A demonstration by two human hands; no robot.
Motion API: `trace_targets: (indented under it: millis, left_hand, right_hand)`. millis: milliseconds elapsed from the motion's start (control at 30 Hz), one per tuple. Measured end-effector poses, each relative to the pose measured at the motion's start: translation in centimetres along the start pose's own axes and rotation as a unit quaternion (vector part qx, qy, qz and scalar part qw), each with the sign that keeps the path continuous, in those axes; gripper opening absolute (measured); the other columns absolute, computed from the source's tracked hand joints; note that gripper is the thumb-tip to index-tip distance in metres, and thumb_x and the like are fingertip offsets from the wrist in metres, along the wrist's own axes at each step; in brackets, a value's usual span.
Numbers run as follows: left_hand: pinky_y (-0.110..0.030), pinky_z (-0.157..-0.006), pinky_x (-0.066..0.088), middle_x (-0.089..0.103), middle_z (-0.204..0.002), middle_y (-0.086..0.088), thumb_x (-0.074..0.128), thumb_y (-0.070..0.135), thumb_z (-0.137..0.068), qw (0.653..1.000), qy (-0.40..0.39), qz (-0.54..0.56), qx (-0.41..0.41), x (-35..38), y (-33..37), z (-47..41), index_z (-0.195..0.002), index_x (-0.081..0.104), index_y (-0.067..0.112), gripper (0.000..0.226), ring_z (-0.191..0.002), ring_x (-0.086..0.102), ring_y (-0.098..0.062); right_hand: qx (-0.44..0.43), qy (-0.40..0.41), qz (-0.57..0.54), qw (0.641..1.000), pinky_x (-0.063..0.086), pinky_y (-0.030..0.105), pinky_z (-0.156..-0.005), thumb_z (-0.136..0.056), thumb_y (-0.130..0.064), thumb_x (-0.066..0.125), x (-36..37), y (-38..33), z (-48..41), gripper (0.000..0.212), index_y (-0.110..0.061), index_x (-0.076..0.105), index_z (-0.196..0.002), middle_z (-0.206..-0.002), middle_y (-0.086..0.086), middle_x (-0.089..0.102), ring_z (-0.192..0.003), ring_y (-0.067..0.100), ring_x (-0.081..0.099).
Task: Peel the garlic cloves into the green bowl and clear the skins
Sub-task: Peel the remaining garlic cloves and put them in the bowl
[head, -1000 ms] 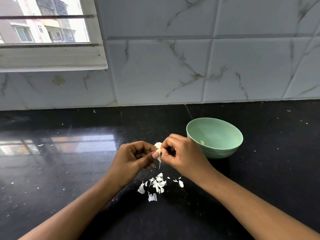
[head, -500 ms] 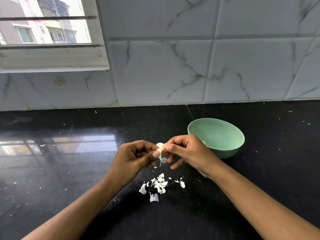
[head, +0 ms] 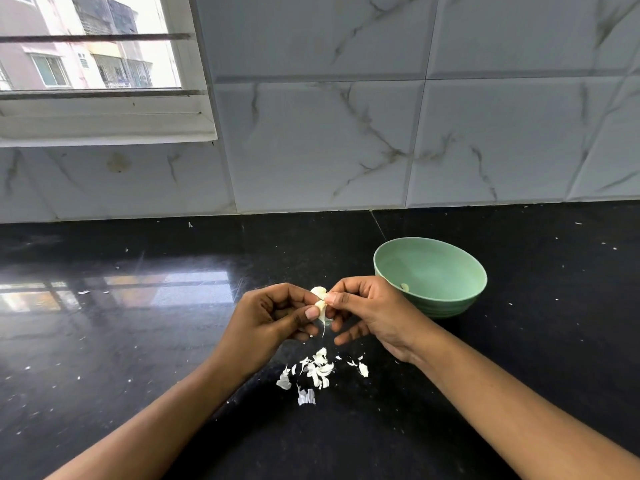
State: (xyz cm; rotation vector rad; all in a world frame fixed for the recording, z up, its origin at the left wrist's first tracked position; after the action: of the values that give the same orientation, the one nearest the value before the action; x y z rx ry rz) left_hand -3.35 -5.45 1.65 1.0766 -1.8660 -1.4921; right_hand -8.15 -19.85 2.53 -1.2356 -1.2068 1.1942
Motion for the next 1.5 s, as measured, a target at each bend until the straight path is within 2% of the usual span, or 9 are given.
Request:
trace_targets:
  millis: [267, 433, 533, 767, 867, 1033, 1267, 1400, 1500]
  left_hand:
    - [-0.027, -0.063, 0.057, 0.072, -0.072, -0.012, 0.072, 0.016, -0.069, 0.999, 0.019, -0.018, 0.027, 0.0, 0.2, 0.1, -0.083, 0.073, 0.011, 0.015, -0.063, 0.069, -0.018]
    - [-0.023, -0.065, 0.056, 0.075, -0.080, -0.001, 0.080, 0.023, -0.061, 0.993, 0.059, -0.092, 0.052, 0.1, 0.3, 0.2, -0.089, 0.073, 0.019, 0.029, -0.065, 0.069, -0.012]
    - [-0.028, -0.066, 0.058, 0.075, -0.078, 0.002, 0.081, 0.029, -0.060, 0.985, 0.102, -0.121, 0.069, -0.4, 0.3, 0.2, -0.085, 0.074, 0.022, 0.027, -0.064, 0.070, -0.016]
    - [-0.022, -0.063, 0.058, 0.074, -0.073, 0.007, 0.078, 0.025, -0.065, 0.976, 0.106, -0.154, 0.115, 0.0, 1.0, 0.7, -0.083, 0.074, 0.023, 0.019, -0.063, 0.071, -0.012]
    - [-0.020, -0.063, 0.057, 0.074, -0.073, 0.008, 0.076, 0.023, -0.067, 0.976, 0.105, -0.145, 0.122, 0.0, 0.9, 0.7, -0.086, 0.074, 0.021, 0.019, -0.065, 0.072, -0.010]
    - [-0.018, -0.063, 0.054, 0.074, -0.073, 0.003, 0.075, 0.012, -0.069, 0.983, 0.111, -0.083, 0.124, 0.2, 0.8, 0.7, -0.086, 0.076, 0.024, 0.021, -0.063, 0.070, -0.011]
    - [-0.025, -0.067, 0.058, 0.075, -0.082, -0.008, 0.072, 0.012, -0.072, 0.988, 0.131, 0.053, 0.062, -0.9, 0.4, 0.0, -0.090, 0.072, 0.013, 0.018, -0.072, 0.071, -0.017]
    - [-0.022, -0.056, 0.054, 0.075, -0.085, -0.005, 0.060, 0.005, -0.085, 0.990, 0.109, 0.087, -0.036, -0.6, -0.6, -0.5, -0.095, 0.070, 0.013, 0.017, -0.067, 0.068, -0.013]
    - [-0.021, -0.051, 0.051, 0.074, -0.086, -0.005, 0.054, 0.002, -0.089, 0.987, 0.088, 0.107, -0.079, -0.4, -1.1, -0.7, -0.099, 0.070, 0.012, 0.021, -0.064, 0.066, -0.012]
  right_hand:
    - [-0.008, 0.030, -0.004, 1.000, 0.054, 0.022, -0.047, -0.093, -0.008, 0.056, 0.3, 0.2, 0.1, 0.015, -0.005, 0.059, -0.078, -0.066, 0.004, 0.056, -0.052, 0.004, 0.052]
    - [-0.050, 0.079, 0.034, 0.995, 0.054, 0.024, -0.048, -0.092, -0.010, 0.057, 0.3, 0.3, -0.1, 0.015, -0.007, 0.060, -0.078, -0.076, 0.017, 0.061, -0.054, 0.006, 0.054]
    - [-0.077, 0.097, 0.047, 0.991, 0.055, 0.025, -0.049, -0.090, -0.010, 0.060, 0.4, 0.1, 0.0, 0.015, -0.008, 0.060, -0.076, -0.062, 0.002, 0.060, -0.053, 0.006, 0.055]
    - [-0.099, 0.109, 0.041, 0.988, 0.056, 0.027, -0.051, -0.090, -0.009, 0.060, 0.9, 0.1, 0.2, 0.014, -0.008, 0.061, -0.076, -0.065, 0.004, 0.067, -0.052, 0.008, 0.057]
    - [-0.089, 0.108, 0.033, 0.990, 0.055, 0.027, -0.049, -0.091, -0.008, 0.059, 0.9, 0.1, 0.2, 0.013, -0.006, 0.061, -0.078, -0.060, -0.001, 0.064, -0.052, 0.008, 0.055]
    - [-0.078, 0.105, 0.037, 0.991, 0.054, 0.026, -0.046, -0.091, -0.008, 0.059, 1.0, 0.1, 0.2, 0.014, -0.006, 0.061, -0.077, -0.067, 0.012, 0.059, -0.053, 0.009, 0.054]
    - [-0.048, 0.125, 0.010, 0.991, 0.052, 0.024, -0.043, -0.091, -0.007, 0.058, 0.1, 0.0, 0.1, 0.018, -0.007, 0.059, -0.074, -0.057, -0.007, 0.059, -0.050, 0.008, 0.053]
    - [-0.003, 0.047, 0.169, 0.984, 0.052, 0.024, -0.047, -0.091, -0.015, 0.061, -0.7, -0.5, 0.3, 0.015, -0.009, 0.067, -0.079, -0.069, -0.002, 0.066, -0.056, 0.008, 0.058]
    - [0.018, 0.004, 0.343, 0.939, 0.056, 0.032, -0.052, -0.090, -0.026, 0.062, -0.9, -0.3, 0.4, 0.016, -0.022, 0.072, -0.077, -0.076, 0.007, 0.070, -0.063, 0.020, 0.067]
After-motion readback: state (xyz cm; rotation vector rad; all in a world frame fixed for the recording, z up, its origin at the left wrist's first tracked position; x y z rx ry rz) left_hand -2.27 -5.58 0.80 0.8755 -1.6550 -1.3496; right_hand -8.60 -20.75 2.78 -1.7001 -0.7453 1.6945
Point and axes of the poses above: each hand's wrist, its own z-axis away from the middle knuckle, its own x-axis out of the palm, y = z × x, the point moved 4 cm from there along -z, towards the middle knuckle
